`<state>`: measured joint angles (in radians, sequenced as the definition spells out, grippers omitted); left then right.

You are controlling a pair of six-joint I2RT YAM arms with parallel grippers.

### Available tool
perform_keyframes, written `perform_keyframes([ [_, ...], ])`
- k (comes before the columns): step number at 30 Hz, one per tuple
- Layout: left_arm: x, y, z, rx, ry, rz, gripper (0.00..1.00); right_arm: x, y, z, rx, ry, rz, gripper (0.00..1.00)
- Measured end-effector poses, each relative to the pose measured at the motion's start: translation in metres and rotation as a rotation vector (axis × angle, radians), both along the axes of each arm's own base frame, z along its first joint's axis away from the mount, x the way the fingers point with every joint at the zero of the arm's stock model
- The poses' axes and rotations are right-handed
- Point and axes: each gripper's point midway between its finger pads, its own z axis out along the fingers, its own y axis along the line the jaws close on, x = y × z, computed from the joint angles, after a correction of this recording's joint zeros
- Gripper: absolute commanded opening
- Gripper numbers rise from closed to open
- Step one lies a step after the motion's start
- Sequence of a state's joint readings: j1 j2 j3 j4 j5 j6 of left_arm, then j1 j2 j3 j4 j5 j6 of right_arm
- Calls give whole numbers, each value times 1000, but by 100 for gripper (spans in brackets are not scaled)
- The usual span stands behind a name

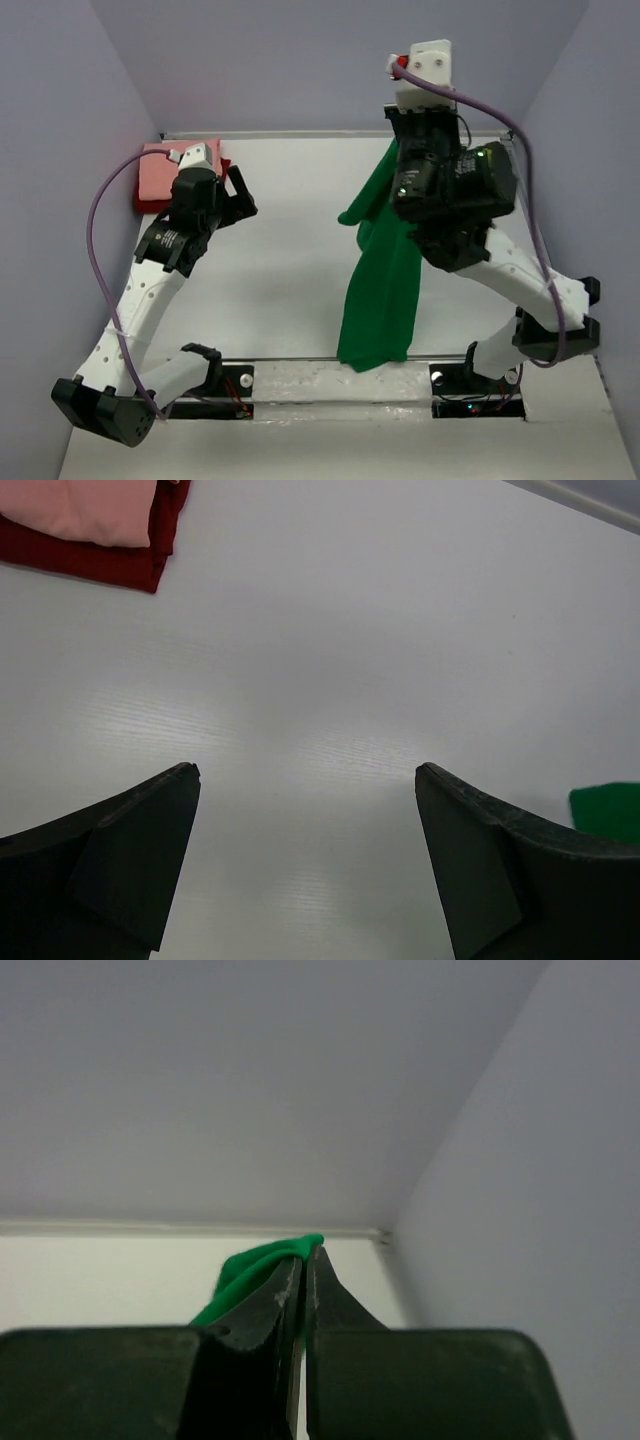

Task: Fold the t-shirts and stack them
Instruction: Flatten out the tshirt

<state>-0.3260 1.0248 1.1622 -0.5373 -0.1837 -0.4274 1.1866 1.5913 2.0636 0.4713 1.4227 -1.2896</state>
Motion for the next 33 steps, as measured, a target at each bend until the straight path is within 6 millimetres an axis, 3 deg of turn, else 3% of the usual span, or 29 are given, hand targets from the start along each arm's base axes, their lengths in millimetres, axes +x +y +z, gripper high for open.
perform_keyframes([
  [3,1,-1,-2,1,5,-2,99,-24,-10,27,228,-128,228,0],
  [5,2,-2,-3,2,9,-3,99,-50,-56,57,442,-230,378,0],
  [9,4,-6,-9,7,28,-13,99,-82,-142,109,769,-378,468,0],
  [11,6,-8,-11,10,37,-18,99,-92,-150,125,823,-421,545,0],
  [13,7,-10,-12,12,41,-23,99,-92,-139,126,806,-399,583,0],
  [16,7,-10,-11,13,38,-21,99,-76,-90,110,693,-305,582,0],
  [17,7,-10,-10,13,37,-22,99,-67,-62,98,625,-252,584,0],
  [19,7,-10,-10,15,37,-21,99,-46,-1,63,478,-137,589,0],
  [23,7,-11,-10,15,36,-22,99,-1,80,-26,240,102,612,0],
  [25,7,-11,-10,15,36,-22,99,27,85,-74,179,226,573,0],
  [26,7,-10,-10,15,35,-21,99,44,75,-108,147,322,533,0],
  [28,7,-10,-9,15,34,-21,99,60,56,-124,165,374,489,0],
  [29,7,-10,-9,15,32,-20,99,70,35,-128,188,386,444,0],
  [33,7,-10,-8,16,31,-19,99,83,-18,-113,295,345,375,0],
])
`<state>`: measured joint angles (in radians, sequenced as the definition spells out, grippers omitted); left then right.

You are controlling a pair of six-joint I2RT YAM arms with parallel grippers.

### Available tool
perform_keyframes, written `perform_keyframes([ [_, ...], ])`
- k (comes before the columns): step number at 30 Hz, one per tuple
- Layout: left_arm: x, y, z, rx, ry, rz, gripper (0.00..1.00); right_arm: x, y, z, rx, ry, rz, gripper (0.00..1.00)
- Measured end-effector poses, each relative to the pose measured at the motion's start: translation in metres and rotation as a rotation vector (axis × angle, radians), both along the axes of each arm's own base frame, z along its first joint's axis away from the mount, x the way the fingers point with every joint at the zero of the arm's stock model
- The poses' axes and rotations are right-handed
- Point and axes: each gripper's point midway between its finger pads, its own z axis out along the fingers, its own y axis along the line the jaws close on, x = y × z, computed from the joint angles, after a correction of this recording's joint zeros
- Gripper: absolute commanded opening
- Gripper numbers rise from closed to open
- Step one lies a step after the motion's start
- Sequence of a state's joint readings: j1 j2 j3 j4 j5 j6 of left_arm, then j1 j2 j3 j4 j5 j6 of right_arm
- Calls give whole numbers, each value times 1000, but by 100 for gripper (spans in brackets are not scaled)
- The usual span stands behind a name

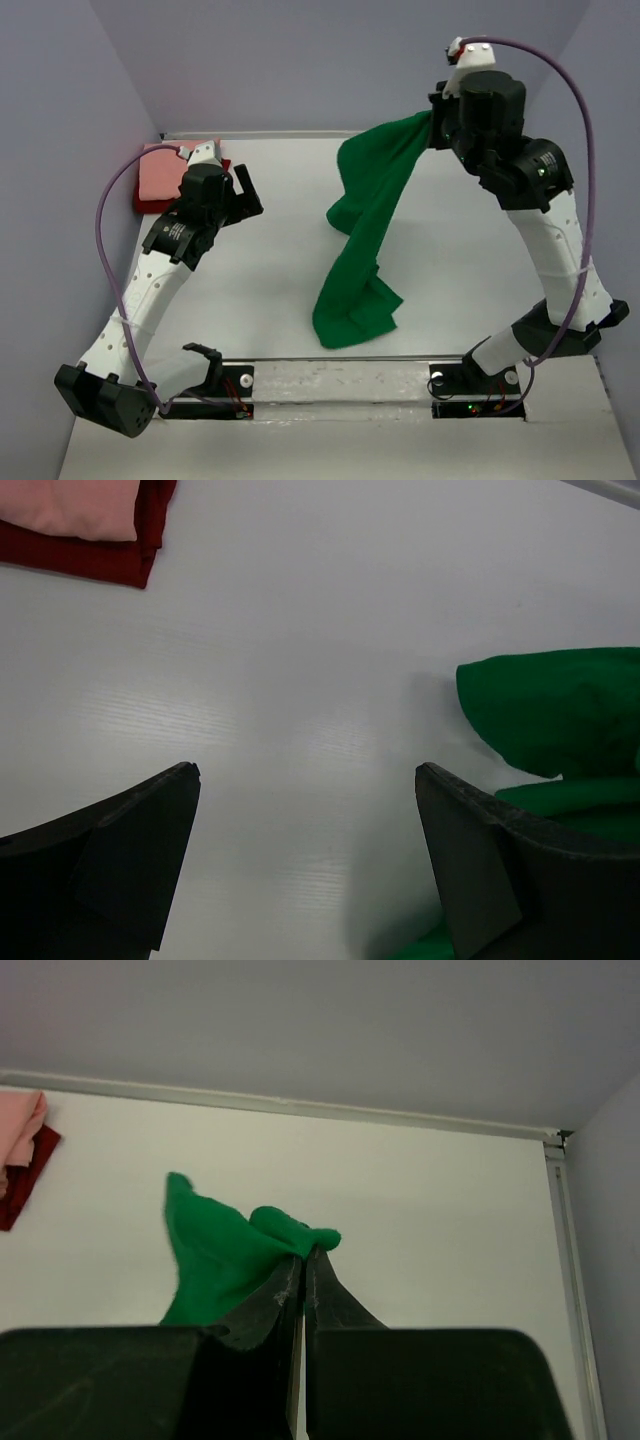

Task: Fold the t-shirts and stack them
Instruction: Flatten out the tshirt

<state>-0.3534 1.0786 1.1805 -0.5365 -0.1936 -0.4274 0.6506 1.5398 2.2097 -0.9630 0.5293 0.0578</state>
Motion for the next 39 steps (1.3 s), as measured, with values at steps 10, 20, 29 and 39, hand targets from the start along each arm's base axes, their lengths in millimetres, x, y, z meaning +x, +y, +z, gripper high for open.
perform_keyframes([
  [10,0,2,0,9,0,7,99,6,-46,22,112,-34,-32,0],
  [20,0,4,0,20,-1,8,99,10,-87,21,86,-43,-151,0],
  [29,0,4,0,29,-2,3,99,22,-76,26,109,-46,-113,0],
  [39,1,7,0,47,-5,5,99,58,-61,-12,66,49,-116,0],
])
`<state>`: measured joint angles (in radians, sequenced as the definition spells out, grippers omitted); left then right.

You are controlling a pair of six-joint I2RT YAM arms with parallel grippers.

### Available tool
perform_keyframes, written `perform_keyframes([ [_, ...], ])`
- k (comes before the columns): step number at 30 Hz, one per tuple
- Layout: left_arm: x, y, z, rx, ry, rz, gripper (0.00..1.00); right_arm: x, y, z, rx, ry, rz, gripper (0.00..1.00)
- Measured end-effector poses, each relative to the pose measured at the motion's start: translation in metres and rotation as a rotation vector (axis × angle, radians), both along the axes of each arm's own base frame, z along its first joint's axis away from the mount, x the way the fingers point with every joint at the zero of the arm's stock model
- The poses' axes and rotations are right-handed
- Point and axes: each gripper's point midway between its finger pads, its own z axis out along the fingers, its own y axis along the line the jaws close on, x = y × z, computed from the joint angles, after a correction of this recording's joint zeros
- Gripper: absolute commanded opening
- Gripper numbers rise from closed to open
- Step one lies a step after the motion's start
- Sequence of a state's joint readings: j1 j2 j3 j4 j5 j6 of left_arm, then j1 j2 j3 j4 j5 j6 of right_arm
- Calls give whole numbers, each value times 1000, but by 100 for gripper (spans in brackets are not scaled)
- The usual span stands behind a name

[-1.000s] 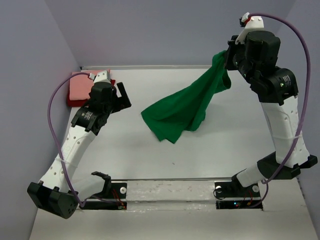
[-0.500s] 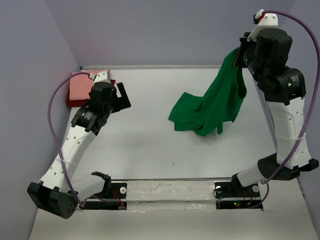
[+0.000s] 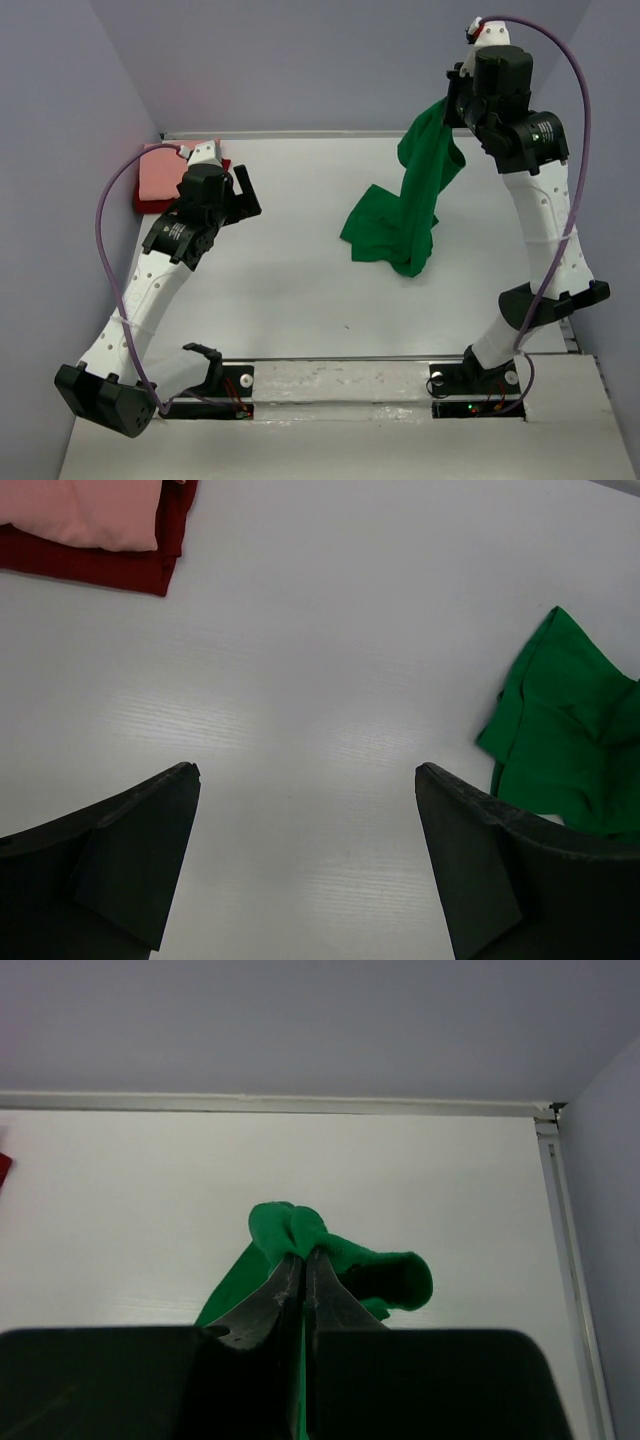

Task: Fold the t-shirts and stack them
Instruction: Flatten out the tshirt

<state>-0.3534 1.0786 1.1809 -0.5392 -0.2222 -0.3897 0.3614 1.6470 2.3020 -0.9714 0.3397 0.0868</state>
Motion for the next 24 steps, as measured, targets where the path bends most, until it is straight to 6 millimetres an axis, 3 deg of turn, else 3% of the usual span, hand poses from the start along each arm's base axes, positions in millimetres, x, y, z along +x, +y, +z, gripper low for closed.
perform_keyframes([
  [3,0,0,0,0,0,0,99,-1,19,6,5,-9,53,0],
  [7,1,-1,0,-4,-3,-2,99,-20,82,23,39,-44,247,0],
  [11,2,-1,1,-6,-8,-1,99,-63,185,25,31,-57,510,0],
  [15,2,-1,1,-6,-8,4,99,-110,274,4,7,-25,723,0],
  [19,2,-1,1,-11,-8,8,99,-146,313,-14,-33,7,830,0],
  [22,1,-4,1,-17,-8,4,99,-159,312,-5,-49,-24,836,0],
  [24,1,-7,2,-21,-8,2,99,-163,301,10,-59,-67,814,0],
])
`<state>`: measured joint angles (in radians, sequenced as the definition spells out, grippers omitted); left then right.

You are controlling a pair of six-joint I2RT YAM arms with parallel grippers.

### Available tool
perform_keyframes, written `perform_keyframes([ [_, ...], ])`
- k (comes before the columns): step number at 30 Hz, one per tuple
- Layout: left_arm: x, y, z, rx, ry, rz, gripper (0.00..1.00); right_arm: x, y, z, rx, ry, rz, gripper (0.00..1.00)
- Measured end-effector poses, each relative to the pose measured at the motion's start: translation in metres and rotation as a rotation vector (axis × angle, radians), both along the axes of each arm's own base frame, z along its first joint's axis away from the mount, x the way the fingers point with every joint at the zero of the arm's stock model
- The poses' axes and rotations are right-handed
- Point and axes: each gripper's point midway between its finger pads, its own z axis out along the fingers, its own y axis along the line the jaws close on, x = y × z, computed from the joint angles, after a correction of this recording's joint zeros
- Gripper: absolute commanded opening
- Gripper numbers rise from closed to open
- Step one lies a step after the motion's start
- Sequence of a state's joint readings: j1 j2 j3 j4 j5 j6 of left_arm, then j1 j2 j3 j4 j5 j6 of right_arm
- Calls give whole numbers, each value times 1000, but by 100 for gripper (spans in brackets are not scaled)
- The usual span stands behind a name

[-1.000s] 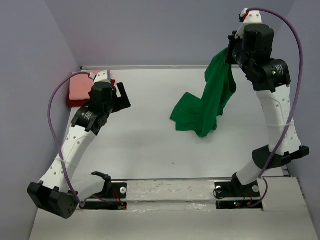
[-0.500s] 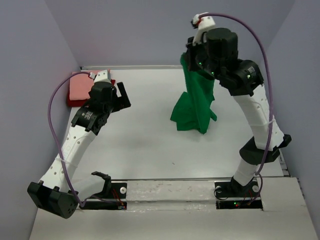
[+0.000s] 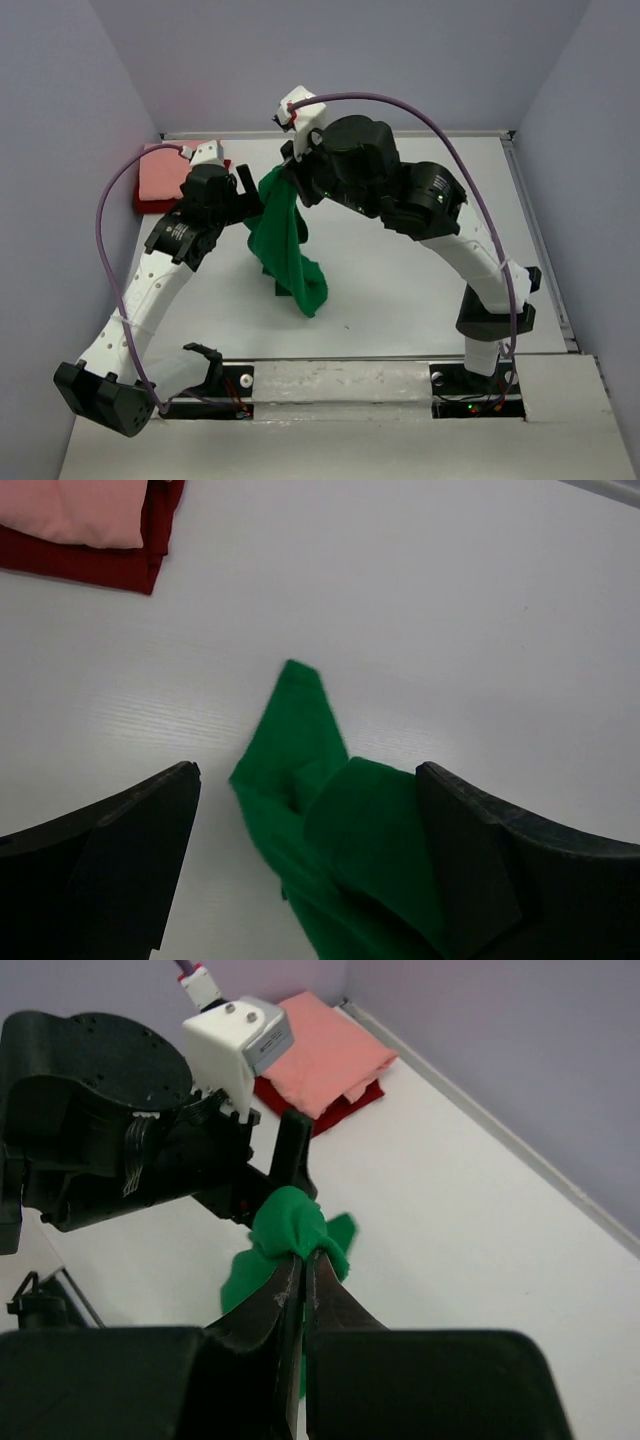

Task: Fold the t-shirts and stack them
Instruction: Flatten out the tshirt

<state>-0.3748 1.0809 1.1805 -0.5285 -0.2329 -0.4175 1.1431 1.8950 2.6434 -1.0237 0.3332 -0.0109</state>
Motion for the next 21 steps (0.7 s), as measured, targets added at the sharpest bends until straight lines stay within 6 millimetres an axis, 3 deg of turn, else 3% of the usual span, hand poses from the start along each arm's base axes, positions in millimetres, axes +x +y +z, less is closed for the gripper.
perform_keyframes([
  [7,0,4,-4,16,5,76,99,-2,-54,58,46,-168,-142,0],
  [11,1,19,15,58,-42,173,98,3,-77,80,43,-258,-249,0],
  [16,-5,18,104,27,-249,222,98,13,-101,92,-3,-334,-377,0],
  [18,-18,23,144,-15,-340,248,98,11,-103,96,1,-347,-392,0],
  [21,-38,35,171,-50,-403,283,98,2,-102,102,-2,-375,-401,0],
])
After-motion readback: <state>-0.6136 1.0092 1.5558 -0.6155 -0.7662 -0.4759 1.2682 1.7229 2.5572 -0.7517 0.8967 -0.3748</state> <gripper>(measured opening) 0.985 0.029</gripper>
